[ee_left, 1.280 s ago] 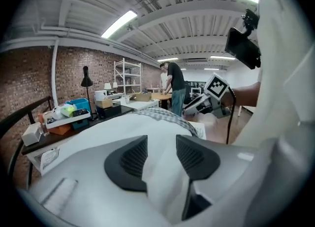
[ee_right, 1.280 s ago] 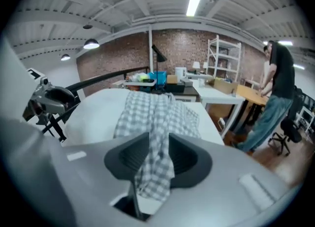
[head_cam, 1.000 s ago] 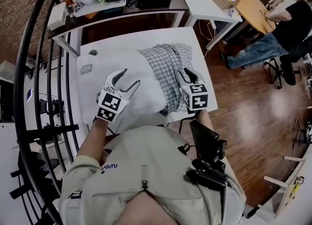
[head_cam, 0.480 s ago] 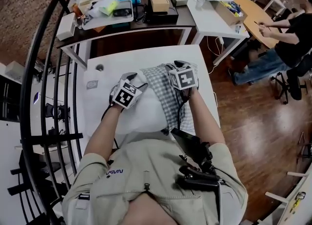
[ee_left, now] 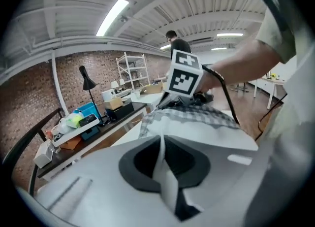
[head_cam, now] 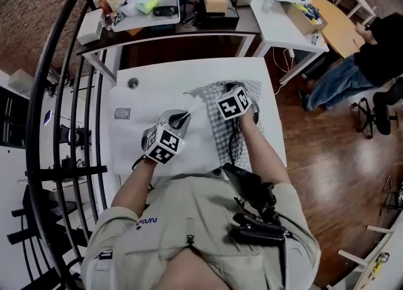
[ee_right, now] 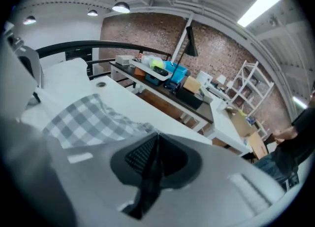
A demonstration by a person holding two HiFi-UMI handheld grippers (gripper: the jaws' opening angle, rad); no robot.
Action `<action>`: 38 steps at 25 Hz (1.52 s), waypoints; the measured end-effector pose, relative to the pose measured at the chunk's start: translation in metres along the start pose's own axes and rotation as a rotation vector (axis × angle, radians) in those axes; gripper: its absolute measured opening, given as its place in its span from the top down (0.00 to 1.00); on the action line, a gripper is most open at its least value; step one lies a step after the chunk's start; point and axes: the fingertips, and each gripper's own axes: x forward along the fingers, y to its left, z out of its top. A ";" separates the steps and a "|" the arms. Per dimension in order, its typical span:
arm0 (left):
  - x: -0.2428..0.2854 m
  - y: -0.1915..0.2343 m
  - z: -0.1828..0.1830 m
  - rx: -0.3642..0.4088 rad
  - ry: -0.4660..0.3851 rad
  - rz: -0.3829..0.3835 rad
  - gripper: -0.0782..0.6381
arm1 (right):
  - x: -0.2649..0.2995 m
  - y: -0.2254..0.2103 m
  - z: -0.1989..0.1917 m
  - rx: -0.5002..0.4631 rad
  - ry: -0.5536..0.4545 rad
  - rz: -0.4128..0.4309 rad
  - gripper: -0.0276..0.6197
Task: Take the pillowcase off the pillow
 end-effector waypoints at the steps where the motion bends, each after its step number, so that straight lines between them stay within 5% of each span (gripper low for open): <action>1: -0.014 0.002 0.010 -0.017 -0.034 -0.002 0.87 | -0.009 -0.008 0.000 0.009 -0.013 -0.030 0.94; 8: -0.089 0.003 0.043 -0.136 -0.207 -0.063 0.87 | -0.054 -0.078 -0.025 0.208 -0.073 -0.213 0.94; 17: -0.073 0.002 0.032 -0.177 -0.199 -0.072 0.87 | -0.035 -0.109 -0.117 0.468 0.065 -0.348 0.94; 20: -0.048 0.018 0.020 -0.202 -0.181 -0.056 0.87 | -0.018 -0.101 -0.123 0.500 0.045 -0.305 0.94; 22: -0.028 0.026 0.015 -0.150 -0.161 -0.037 0.84 | -0.015 -0.095 -0.122 0.516 0.010 -0.260 0.89; 27: -0.036 0.013 0.033 -0.024 -0.169 -0.024 0.57 | -0.067 -0.077 -0.101 0.527 -0.176 -0.188 0.76; 32: -0.051 -0.074 0.041 0.070 -0.174 -0.172 0.49 | -0.135 -0.015 -0.123 0.596 -0.238 -0.102 0.73; 38: -0.018 -0.151 -0.027 0.208 0.033 -0.313 0.46 | -0.176 0.091 -0.190 0.695 -0.109 0.006 0.70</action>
